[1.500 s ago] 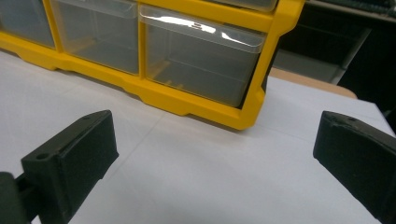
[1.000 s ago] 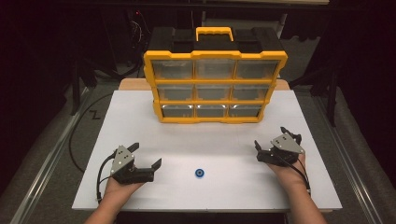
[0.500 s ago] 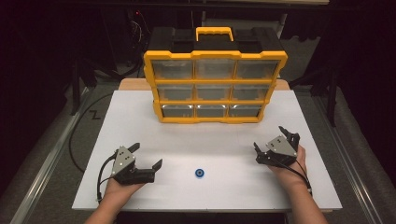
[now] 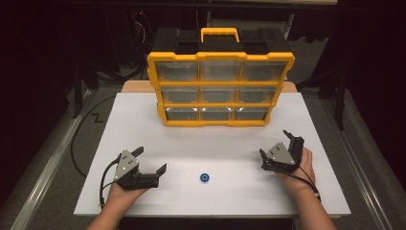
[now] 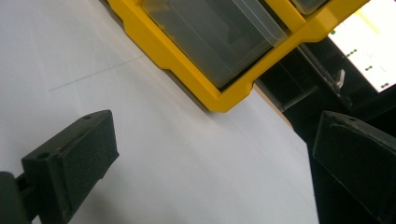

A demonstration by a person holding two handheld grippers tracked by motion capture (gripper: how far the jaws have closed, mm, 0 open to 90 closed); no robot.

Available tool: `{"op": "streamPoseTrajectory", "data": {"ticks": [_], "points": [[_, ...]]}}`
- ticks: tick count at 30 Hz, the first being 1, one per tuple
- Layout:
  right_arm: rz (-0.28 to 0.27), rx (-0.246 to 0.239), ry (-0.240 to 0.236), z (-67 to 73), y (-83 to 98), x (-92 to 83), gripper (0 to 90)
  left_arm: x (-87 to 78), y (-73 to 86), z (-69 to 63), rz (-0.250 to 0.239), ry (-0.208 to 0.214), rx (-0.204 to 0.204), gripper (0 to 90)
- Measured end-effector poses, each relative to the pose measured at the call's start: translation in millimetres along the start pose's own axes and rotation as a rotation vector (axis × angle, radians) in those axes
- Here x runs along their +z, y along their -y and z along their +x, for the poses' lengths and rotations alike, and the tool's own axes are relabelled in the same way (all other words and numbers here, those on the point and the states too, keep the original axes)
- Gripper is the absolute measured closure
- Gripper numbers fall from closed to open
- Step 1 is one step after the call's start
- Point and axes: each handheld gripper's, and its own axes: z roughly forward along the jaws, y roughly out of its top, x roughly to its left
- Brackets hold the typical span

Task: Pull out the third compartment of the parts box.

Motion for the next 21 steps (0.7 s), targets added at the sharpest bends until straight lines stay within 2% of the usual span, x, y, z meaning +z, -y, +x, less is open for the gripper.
{"op": "streamPoseTrajectory", "data": {"ticks": [1,2,8,9,13,14,21], "points": [[0.000,0.000,0.000,0.0,0.0,0.0,1.2,0.0,0.0,0.0,0.000,0.000,0.000,0.4],[0.005,-0.029,0.008,1.6,-0.6,0.2,1.2,0.2,0.1,0.0,0.000,0.000,0.001,0.4],[0.014,-0.095,0.037,5.5,-3.3,0.1,1.3,0.4,0.1,-0.2,0.002,0.002,0.002,0.5],[0.012,-0.127,0.043,5.3,-3.8,0.2,1.4,0.2,0.1,-0.2,0.001,0.000,0.002,0.5],[0.015,-0.156,0.054,8.9,-4.7,0.3,1.4,-0.1,0.1,0.0,0.000,0.001,0.003,0.6],[0.020,-0.188,0.063,11.1,-5.6,0.1,1.4,-0.1,0.0,0.0,-0.001,0.001,0.003,0.5],[0.023,-0.270,0.087,15.6,-8.4,-0.3,1.5,-0.3,0.0,0.1,-0.001,0.000,0.003,0.6]]}}
